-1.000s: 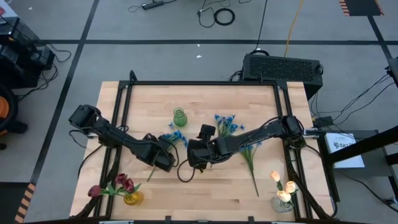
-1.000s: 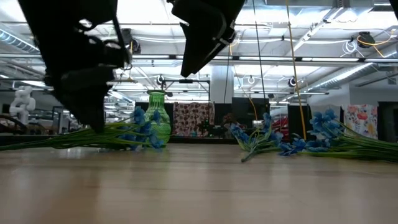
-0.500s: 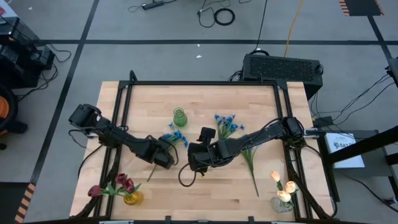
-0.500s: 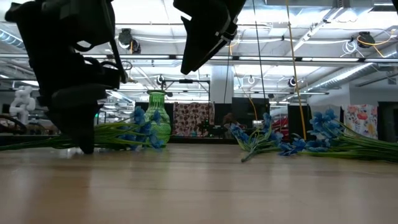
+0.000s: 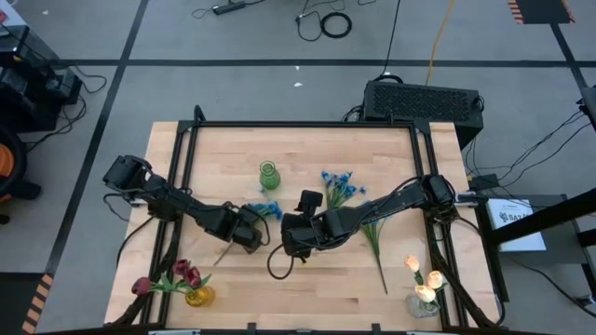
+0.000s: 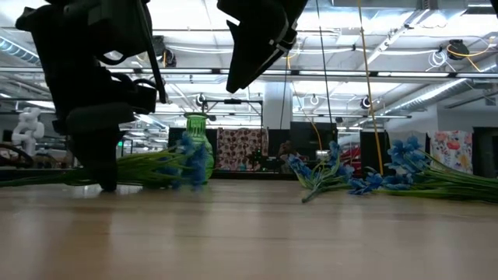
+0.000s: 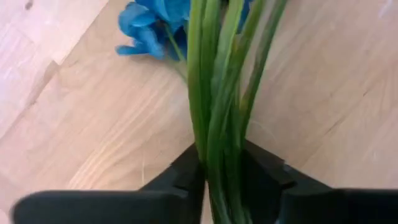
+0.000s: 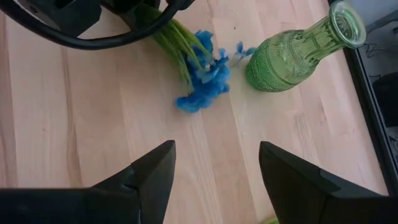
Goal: Sort flowers into vase by color
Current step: Put the left blue flowers into the green vase
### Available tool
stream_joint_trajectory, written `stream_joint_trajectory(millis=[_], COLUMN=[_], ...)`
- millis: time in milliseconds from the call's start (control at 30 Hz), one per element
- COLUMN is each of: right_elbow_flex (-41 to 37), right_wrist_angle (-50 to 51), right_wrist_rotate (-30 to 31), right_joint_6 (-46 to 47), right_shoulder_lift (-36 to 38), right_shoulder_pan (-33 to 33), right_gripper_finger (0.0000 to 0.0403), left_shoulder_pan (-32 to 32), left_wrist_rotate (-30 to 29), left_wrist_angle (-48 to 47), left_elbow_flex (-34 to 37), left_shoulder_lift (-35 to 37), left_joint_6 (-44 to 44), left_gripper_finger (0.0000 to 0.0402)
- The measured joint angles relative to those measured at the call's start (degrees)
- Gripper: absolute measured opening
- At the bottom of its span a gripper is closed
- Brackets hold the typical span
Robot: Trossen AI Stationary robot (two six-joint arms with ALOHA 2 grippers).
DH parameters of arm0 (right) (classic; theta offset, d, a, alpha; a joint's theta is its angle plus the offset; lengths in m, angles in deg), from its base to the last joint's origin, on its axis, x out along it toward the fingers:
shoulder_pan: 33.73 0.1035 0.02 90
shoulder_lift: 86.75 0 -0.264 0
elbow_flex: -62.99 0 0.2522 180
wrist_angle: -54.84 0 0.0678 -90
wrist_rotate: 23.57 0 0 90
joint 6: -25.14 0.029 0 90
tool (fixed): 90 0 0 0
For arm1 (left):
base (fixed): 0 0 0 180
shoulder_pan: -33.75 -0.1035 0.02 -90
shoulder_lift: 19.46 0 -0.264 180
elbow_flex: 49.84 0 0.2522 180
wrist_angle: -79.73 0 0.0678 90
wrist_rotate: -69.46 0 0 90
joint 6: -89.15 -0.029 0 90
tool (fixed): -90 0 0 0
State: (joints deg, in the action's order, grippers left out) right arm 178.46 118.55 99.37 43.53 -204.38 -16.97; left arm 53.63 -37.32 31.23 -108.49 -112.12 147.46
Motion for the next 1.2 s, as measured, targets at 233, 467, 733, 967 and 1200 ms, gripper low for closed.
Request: stream_joint_trajectory(millis=[233, 467, 733, 967, 1200], right_elbow_flex=[0.0, 0.0, 0.0, 0.02, 0.02], right_wrist_angle=[-0.18, 1.06, 9.59, 6.24, 5.62], right_wrist_rotate=[-0.02, 0.51, 9.38, 12.12, 12.03], right_joint_6=[0.0, -0.67, 0.44, -4.75, -6.69], right_shoulder_lift=[0.0, 0.04, 4.44, 7.08, 7.34], right_shoulder_pan=[0.0, 0.0, 1.97, 1.65, 0.68], right_gripper_finger=[0.0224, 0.0224, 0.0224, 0.0224, 0.0224], left_shoulder_pan=[-0.09, 1.17, 3.9, 6.97, 8.28], left_wrist_rotate=[1.26, 3.24, 0.15, -13.48, -28.5], left_wrist_angle=[-0.75, -1.27, -1.81, -0.62, 14.49], left_elbow_flex=[-1.43, -4.35, -8.29, -10.94, -11.05], left_shoulder_lift=[0.02, 4.09, 17.54, 30.65, 37.42], left_joint_6=[-3.83, -6.72, -11.33, -18.44, -40.21], left_gripper_finger=[0.0017, 0.002, 0.0022, 0.0023, 0.0024])
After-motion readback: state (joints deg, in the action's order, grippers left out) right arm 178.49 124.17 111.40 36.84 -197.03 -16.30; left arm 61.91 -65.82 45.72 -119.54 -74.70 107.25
